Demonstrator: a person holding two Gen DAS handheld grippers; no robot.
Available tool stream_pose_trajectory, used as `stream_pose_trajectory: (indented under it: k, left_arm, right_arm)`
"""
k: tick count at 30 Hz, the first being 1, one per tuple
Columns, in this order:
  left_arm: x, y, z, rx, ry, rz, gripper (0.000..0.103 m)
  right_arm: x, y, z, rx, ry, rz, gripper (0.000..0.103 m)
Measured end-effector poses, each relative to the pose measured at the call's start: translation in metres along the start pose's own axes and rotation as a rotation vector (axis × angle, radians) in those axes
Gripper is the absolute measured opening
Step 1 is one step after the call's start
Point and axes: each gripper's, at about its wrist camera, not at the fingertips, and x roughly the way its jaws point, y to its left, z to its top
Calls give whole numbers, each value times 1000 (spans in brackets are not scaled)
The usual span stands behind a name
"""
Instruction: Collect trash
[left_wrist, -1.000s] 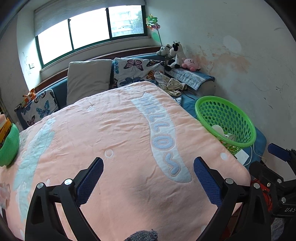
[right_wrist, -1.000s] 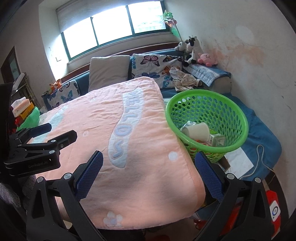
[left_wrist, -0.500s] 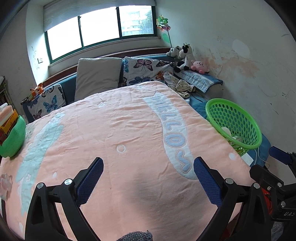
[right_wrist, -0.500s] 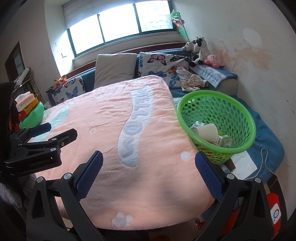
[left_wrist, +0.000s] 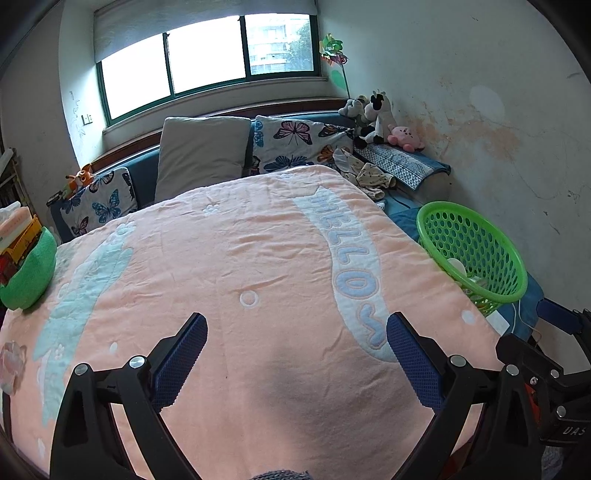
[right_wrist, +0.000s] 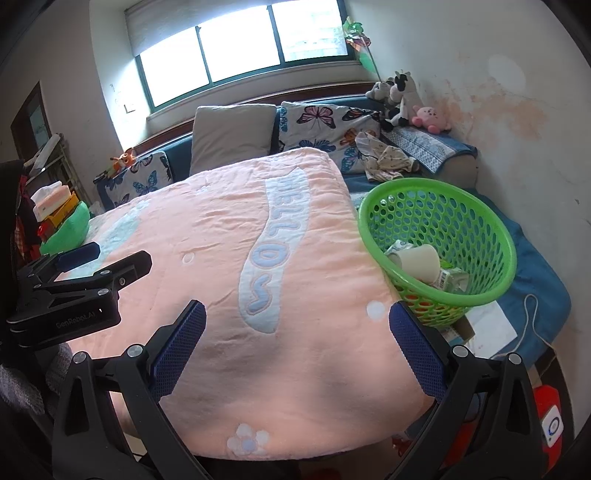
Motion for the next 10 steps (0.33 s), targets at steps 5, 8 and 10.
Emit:
stream_pose_trajectory:
  k: [5, 8, 10]
  left_arm:
    - [2, 2, -1, -10, 7, 5, 95]
    - [3, 3, -1, -15, 10, 11, 95]
    - [3, 3, -1, -17, 12, 12, 95]
  right_arm:
    - [3, 2, -1, 0, 4, 6, 99]
    - [4, 3, -1, 0, 5, 9, 99]
    - [4, 4, -1, -1, 5, 11, 99]
